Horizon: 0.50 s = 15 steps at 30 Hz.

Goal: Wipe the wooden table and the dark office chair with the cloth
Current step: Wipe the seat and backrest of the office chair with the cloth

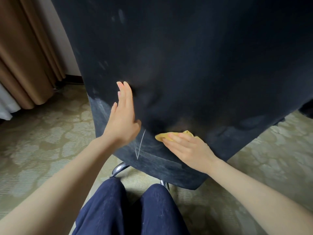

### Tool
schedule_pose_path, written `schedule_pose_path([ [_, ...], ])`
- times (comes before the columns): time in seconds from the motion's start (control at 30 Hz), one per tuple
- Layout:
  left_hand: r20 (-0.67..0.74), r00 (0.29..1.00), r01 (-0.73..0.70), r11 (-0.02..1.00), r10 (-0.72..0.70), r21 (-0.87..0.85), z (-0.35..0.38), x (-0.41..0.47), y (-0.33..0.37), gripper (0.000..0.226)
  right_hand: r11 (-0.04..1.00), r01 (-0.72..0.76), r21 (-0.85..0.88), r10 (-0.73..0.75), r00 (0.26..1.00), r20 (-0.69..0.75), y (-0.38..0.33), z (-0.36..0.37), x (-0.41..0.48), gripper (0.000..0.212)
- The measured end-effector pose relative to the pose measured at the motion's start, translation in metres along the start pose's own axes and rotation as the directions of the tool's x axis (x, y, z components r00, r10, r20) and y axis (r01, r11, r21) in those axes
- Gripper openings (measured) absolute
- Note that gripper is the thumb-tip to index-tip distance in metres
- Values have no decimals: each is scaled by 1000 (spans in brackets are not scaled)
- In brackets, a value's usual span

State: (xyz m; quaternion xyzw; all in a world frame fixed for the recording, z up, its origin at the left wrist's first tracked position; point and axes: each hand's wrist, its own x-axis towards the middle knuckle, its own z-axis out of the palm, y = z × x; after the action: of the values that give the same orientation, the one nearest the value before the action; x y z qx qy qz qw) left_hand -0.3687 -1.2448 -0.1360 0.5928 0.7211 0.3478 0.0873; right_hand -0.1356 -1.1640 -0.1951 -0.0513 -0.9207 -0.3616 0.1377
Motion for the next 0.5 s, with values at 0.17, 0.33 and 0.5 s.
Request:
schedule_pose_path([
  [0.17, 10, 1000, 25, 999, -25, 38, -6, 3, -3, 101, 999, -15, -39, 17, 999, 49, 14, -22, -44, 40],
  [0.33, -8, 999, 42, 995, -42, 88, -21, 9, -9, 98, 982, -115, -147, 97, 987, -126, 47, -69, -54, 37],
  [0.5, -63, 994, 90, 994, -85, 69, -28, 13, -6, 93, 921, -252, -299, 135, 923, -361, 80, -115, -25, 33],
])
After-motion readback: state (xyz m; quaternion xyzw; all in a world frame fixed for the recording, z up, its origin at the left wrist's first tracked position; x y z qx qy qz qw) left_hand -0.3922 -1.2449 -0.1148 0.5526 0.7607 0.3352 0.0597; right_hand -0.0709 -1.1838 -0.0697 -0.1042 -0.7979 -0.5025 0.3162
